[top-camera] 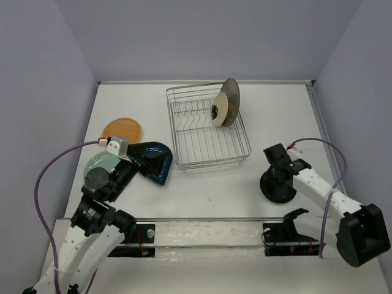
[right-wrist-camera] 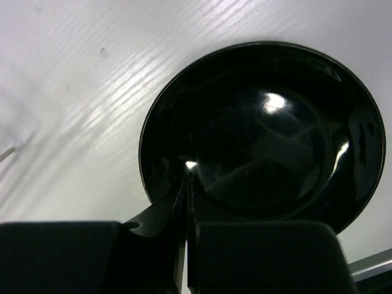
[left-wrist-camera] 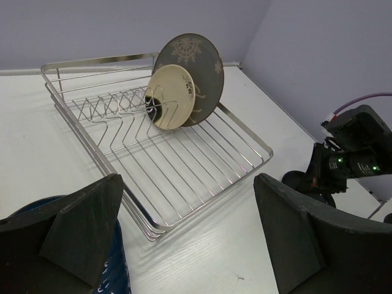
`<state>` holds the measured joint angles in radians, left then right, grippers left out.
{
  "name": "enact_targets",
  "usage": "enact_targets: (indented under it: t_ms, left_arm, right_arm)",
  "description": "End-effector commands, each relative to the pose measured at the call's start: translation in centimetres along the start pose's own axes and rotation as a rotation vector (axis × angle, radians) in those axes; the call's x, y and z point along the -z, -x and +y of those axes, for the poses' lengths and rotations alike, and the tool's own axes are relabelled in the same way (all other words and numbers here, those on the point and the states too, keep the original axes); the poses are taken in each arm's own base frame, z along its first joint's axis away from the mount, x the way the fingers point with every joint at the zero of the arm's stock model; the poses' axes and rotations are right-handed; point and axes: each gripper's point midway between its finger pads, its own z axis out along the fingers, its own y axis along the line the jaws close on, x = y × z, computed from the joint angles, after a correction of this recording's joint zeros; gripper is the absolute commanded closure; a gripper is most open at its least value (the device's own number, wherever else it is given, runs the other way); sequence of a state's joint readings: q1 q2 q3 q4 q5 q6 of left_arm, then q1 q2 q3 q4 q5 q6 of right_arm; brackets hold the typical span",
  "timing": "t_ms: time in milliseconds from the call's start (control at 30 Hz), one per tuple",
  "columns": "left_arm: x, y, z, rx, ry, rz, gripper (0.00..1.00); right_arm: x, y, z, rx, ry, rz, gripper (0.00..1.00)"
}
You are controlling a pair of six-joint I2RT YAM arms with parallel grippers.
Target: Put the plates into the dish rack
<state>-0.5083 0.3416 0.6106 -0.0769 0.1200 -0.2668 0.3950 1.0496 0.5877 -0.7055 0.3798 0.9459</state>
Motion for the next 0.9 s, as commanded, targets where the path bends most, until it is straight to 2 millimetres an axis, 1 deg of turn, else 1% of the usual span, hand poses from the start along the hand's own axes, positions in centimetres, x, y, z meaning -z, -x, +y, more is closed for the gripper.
enact_targets:
  t_ms: [0,33,67,100,133,267,333,367,400,467,500,533,567,600,633,700,733,767,800,867]
  left_arm:
    - [0.5,3.3,-1.2,-0.016,-0.034,-0.098,0.01]
    - [0.5,3.3,-1.2,-0.017,-0.034,-0.098,0.01]
    - [0.6,3.3,-1.2,-0.017,-0.034,-0.098,0.01]
    - [0.5,3.3,-1.2,-0.017,-0.033,-0.097,0.01]
    - [0.5,3.3,-1.2,-0.018,-0.033,-0.097,0.01]
    - [0.5,3.2,-1.2,-0.016,-0.034,-0.093,0.01]
    - [0.5,3.2,-1.2,-0.016,-0.034,-0.09,0.01]
    - [0.5,3.2,-1.2,-0.015,-0.033,-0.09,0.01]
    - [0.4,3.1,-1.2,-0.017,-0.033,-0.087,0.01]
    - [0.5,3.1,-1.1,-0.016,-0.029,-0.088,0.01]
    - [0.4,3.1,-1.1,-0.016,-0.027,-0.088,0.01]
    - [0.4,3.1,-1.0,-0.017,-0.025,-0.085,0.01]
    - [0.4,3.0,-1.0,-0.019,-0.023,-0.084,0.01]
    - [0.3,2.9,-1.0,-0.02,-0.022,-0.079,0.01]
    - [0.2,2.9,-0.9,-0.018,-0.022,-0.076,0.01]
    - [0.2,2.8,-0.9,-0.02,-0.021,-0.074,0.01]
    - [0.1,2.8,-0.9,-0.019,-0.019,-0.073,0.01]
    - [0.2,2.8,-0.8,-0.02,-0.016,-0.075,0.01]
    - [0.2,2.9,-0.8,-0.021,-0.013,-0.076,0.01]
    - [0.2,2.9,-0.7,-0.022,-0.009,-0.078,0.01]
  right_arm:
    - [-1.7,1.4,0.9,-0.056,0.013,-0.033,0.93]
    - [-2.6,1.4,1.1,-0.049,0.015,-0.026,0.93]
    - [-3.3,1.9,1.3,-0.073,0.025,-0.029,0.93]
    - [-3.7,1.7,1.1,-0.073,0.016,-0.015,0.93]
    - [-3.9,2.1,1.1,-0.065,0.012,-0.018,0.93]
    - [-4.2,5.2,3.1,-0.068,0.072,-0.099,0.93]
    - [-4.6,6.7,3.7,-0.084,0.102,-0.119,0.93]
    - [-5.3,7.3,4.0,-0.085,0.095,-0.115,0.93]
    - [-5.7,8.4,4.4,-0.1,0.117,-0.133,0.93]
    - [-6.6,9.5,4.5,-0.094,0.122,-0.148,0.93]
    - [-7.5,9.8,4.3,-0.098,0.113,-0.136,0.93]
    - [-7.8,11.4,4.6,-0.123,0.145,-0.159,0.93]
    - [-8.2,12.4,4.7,-0.135,0.164,-0.174,0.93]
    - [-8.5,13.7,5.7,-0.145,0.214,-0.191,0.93]
    - [-8.7,15.4,5.5,-0.156,0.23,-0.223,0.93]
    - [-8.9,17.3,6.1,-0.158,0.262,-0.245,0.93]
    - [-9.4,17.8,6.5,-0.137,0.28,-0.237,0.93]
    - [-8.9,19.7,7.3,-0.137,0.306,-0.265,0.93]
    - [-8.7,20.2,7.7,-0.126,0.317,-0.272,0.93]
    - [-7.1,21.5,8.2,-0.127,0.358,-0.302,0.92]
